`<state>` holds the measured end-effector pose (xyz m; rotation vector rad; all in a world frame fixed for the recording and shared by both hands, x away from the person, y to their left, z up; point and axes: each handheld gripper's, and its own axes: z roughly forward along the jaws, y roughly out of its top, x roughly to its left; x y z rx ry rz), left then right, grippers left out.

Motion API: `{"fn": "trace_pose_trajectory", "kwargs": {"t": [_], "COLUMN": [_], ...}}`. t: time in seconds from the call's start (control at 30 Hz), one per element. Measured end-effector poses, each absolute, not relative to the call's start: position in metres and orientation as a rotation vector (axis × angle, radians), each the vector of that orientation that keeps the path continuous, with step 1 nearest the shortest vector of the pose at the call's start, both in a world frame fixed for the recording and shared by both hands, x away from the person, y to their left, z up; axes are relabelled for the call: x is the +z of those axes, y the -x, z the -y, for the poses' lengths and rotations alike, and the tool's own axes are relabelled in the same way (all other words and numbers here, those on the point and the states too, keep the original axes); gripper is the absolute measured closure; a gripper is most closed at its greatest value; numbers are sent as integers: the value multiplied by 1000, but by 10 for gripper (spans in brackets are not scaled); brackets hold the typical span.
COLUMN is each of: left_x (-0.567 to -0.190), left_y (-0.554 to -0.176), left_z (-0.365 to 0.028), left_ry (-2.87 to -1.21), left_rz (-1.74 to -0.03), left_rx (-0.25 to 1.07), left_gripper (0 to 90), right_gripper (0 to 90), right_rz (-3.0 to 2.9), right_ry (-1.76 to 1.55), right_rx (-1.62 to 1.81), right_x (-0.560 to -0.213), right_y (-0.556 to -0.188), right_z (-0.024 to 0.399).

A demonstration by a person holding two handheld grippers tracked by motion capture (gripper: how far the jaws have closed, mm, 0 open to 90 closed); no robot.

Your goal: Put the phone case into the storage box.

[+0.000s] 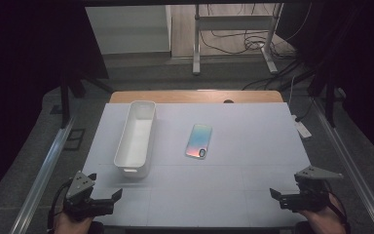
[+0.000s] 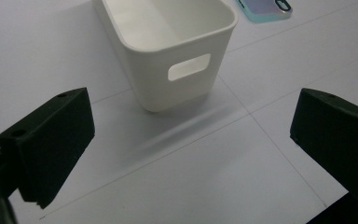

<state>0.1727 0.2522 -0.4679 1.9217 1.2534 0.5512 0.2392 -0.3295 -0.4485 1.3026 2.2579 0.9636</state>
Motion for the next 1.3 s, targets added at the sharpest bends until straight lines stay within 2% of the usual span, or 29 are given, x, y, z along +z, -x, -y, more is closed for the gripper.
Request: {"fn": "trace_pose_trajectory", "kwargs": {"t": [0.83, 1.3], "left_x": [-468, -468], "left_y": [-171, -171], "left_z": [-254, -254], "left_ry": [-1912, -1913], "left_rz": [-1250, -1254], "left_rx": [541, 542], "left_gripper": [5, 5], "right_gripper": [0, 0], "right_rz": [-2286, -2328], "right_ry": [-1285, -1248], "right_rx": [933, 953], "right_x": [-449, -445], "right_y": [-241, -255], "right_z": [326, 318]}}
